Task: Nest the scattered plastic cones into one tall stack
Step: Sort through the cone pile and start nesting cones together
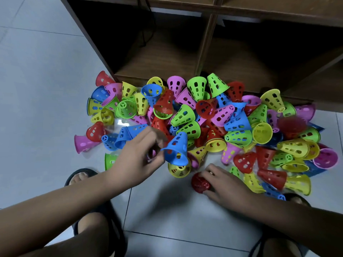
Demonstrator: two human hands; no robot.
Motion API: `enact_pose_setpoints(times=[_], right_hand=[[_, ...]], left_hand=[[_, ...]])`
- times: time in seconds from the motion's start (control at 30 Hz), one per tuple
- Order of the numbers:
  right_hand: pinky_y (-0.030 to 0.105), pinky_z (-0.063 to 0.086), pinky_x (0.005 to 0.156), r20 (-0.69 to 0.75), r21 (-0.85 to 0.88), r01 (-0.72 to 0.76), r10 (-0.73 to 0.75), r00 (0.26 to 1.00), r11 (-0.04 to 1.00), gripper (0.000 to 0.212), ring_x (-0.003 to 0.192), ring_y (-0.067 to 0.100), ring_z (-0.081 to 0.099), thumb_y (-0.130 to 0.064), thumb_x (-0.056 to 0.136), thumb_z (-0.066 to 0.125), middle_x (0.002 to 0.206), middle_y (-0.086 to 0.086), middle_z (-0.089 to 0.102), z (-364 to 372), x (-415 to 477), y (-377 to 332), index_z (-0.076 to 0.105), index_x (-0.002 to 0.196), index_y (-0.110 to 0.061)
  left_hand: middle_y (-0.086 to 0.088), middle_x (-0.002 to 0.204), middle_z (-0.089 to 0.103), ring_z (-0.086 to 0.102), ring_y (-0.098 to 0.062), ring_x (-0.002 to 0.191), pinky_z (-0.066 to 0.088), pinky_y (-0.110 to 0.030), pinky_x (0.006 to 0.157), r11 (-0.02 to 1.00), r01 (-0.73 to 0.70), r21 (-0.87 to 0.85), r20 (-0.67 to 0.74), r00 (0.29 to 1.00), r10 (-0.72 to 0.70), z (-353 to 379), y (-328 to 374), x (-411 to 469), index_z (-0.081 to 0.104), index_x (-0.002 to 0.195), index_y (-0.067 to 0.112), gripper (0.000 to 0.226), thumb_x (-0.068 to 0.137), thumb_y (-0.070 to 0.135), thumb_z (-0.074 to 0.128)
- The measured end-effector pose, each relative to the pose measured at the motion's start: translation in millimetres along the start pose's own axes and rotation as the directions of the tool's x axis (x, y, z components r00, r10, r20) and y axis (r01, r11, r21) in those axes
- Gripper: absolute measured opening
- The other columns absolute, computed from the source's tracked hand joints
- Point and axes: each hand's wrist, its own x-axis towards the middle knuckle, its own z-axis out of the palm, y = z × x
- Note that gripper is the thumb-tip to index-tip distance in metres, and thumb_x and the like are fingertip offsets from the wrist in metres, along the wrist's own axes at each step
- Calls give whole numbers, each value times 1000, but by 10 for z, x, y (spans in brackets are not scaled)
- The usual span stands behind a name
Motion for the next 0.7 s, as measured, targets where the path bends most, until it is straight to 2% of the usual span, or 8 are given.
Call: enact_pose_setpoints(times=[0.1, 0.2, 0.27, 0.33, 0.4, 0.47, 0.57, 0.7], right_hand=[[37, 53, 81, -5, -21, -4, 4, 1000, 1000, 44, 109, 21, 62, -42, 93, 69, 120, -4, 47, 67, 4, 40, 55, 132, -28], [31, 53, 68, -91, -24, 20, -22, 996, 1000, 45, 93, 18, 67, -37, 85, 80, 108, -7, 50, 109, 22, 102, 62, 125, -28], [32, 55, 78, -107, -5, 35, -36, 994, 999, 41, 100, 19, 66, -38, 88, 76, 110, -6, 52, 57, 51, 119, 63, 124, -24], [38, 55, 87, -100, 30, 24, -21, 995, 999, 36, 109, 20, 62, -45, 94, 65, 112, -5, 54, -31, 69, 137, 62, 122, -23], [38, 53, 85, -157, 104, 3, 14, 988, 995, 36, 103, 15, 59, -56, 95, 59, 106, -9, 54, -123, 64, 148, 62, 115, -26], [33, 51, 82, -216, 213, 3, 44, 975, 977, 35, 94, 7, 55, -59, 95, 62, 101, -16, 51, -213, 29, 148, 63, 112, -28], [24, 46, 79, -289, 324, 30, 69, 955, 945, 25, 90, 1, 54, -46, 94, 76, 98, -22, 50, -367, -52, 110, 64, 107, -28], [29, 47, 73, -374, 400, 25, 139, 917, 916, 23, 84, 13, 58, -30, 88, 85, 92, -13, 57, -649, -99, 1, 64, 96, -31]], left_hand=[[1, 109, 61, 55, -13, 78, 50, -29, 67, 997, -47, 53, 41, 998, 45, 66, 25, 14, 55, 94, 11, 18, 93, 1, 70], [2, 113, 60, 54, -12, 79, 51, -31, 67, 991, -95, 90, 58, 994, 90, 93, 20, 5, 55, 95, 11, 20, 90, 0, 70], [1, 115, 60, 54, -12, 81, 52, -34, 63, 983, -138, 117, 23, 990, 136, 81, 17, -11, 56, 96, 12, 19, 91, 2, 71], [-1, 116, 59, 56, -14, 84, 51, -37, 58, 965, -190, 179, -6, 981, 194, 62, 6, -21, 53, 98, 15, 16, 94, 9, 67], [-2, 117, 58, 57, -18, 81, 49, -35, 54, 934, -243, 262, 8, 968, 249, 58, -37, -23, 51, 99, 17, 12, 97, 14, 63], [-3, 118, 58, 56, -21, 80, 47, -30, 56, 896, -301, 326, 59, 953, 298, 89, -97, -35, 52, 100, 17, 10, 99, 14, 61], [-7, 118, 59, 59, -27, 86, 50, -33, 65, 860, -379, 342, 180, 925, 336, 168, -187, -87, 60, 99, 12, 5, 102, 15, 58], [-9, 116, 61, 59, -29, 89, 52, -37, 74, 870, -381, 314, 264, 915, 305, 226, -272, -160, 65, 99, 10, 6, 95, 7, 67]])
